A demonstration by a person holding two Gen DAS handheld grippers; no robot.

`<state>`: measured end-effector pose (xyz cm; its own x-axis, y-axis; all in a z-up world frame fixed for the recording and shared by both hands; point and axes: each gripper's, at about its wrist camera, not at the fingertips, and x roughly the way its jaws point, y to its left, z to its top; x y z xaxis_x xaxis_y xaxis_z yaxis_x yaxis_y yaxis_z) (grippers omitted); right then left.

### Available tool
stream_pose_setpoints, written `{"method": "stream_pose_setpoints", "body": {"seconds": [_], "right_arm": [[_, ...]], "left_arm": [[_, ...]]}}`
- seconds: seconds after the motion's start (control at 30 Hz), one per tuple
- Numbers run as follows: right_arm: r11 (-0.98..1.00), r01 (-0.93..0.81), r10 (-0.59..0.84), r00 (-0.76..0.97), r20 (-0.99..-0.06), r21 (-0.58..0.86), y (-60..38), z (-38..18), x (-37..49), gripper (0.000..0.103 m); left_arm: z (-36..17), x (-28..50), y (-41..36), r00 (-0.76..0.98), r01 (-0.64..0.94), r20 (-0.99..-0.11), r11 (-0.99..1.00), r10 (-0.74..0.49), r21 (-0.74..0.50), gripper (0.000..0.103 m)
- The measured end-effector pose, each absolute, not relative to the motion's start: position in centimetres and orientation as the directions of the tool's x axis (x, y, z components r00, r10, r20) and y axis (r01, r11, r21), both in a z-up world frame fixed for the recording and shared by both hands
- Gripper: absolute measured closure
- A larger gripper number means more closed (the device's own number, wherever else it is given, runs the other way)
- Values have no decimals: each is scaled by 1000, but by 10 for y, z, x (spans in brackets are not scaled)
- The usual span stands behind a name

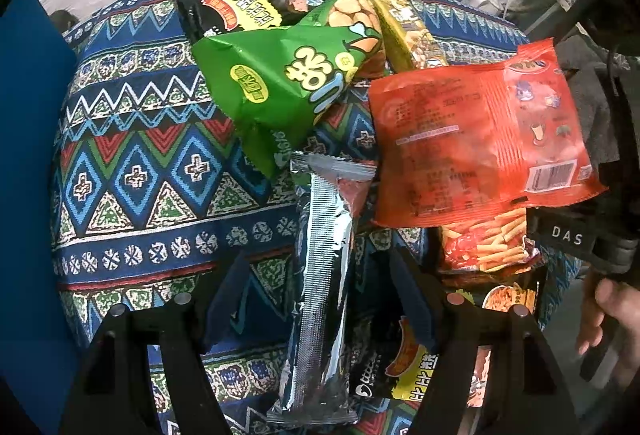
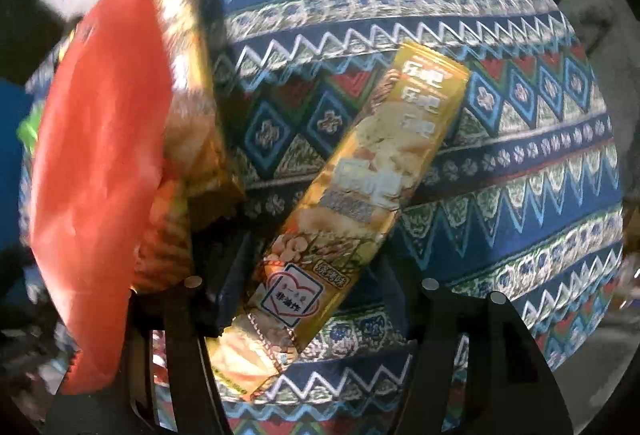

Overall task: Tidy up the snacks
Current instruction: 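Grasp the silver bag with the left gripper while the right grasps the yellow stick pack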

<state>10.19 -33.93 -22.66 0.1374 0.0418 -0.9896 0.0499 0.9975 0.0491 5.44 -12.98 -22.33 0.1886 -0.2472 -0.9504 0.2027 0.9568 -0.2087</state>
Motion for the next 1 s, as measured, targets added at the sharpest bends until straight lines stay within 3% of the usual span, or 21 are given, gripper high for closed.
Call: {"method": "stream_pose_setpoints", "body": {"seconds": [0.03, 0.1, 0.17, 0.33, 0.47, 0.57, 0.63, 0.67, 0.7, 1.0], "right_arm": [[999, 27, 28, 141, -990, 32, -338, -225, 103, 49], [999, -35, -28, 153, -988, -33, -334, -222, 105, 66], [988, -90, -113, 167, -979, -130, -332, -221, 108, 72], [990, -76, -103, 173, -980, -117, -348, -223, 103, 71], [996, -35, -69, 196, -978, -78, -379, -232, 117, 66], [997, -38, -62, 223, -973, -72, -382, -234, 121, 66], [997, -49, -50, 228, -972, -63, -375, -240, 114, 73], [997, -49, -50, 226, -973, -63, -372, -239, 113, 73], [997, -47, -49, 229, -972, -61, -370, -238, 111, 74], [998, -36, -47, 284, -958, -59, -357, -197, 84, 74]], "left_arm": [[-223, 54, -130, 190, 210, -950, 956, -247, -206, 32], [-224, 54, -130, 194, 234, -955, 956, -224, -176, 51], [-224, 55, -128, 188, 245, -959, 956, -210, -161, 57], [-225, 62, -119, 177, 198, -951, 956, -254, -218, 56], [-226, 60, -124, 178, 222, -948, 950, -262, -221, 40], [-225, 52, -132, 201, 250, -950, 950, -241, -188, 40], [-226, 49, -140, 216, 272, -952, 950, -216, -153, 48], [-227, 48, -143, 222, 286, -955, 950, -196, -128, 68], [-227, 46, -147, 217, 296, -957, 947, -193, -124, 75], [-204, 37, -146, 264, 311, -948, 946, -180, -93, 75]]}}
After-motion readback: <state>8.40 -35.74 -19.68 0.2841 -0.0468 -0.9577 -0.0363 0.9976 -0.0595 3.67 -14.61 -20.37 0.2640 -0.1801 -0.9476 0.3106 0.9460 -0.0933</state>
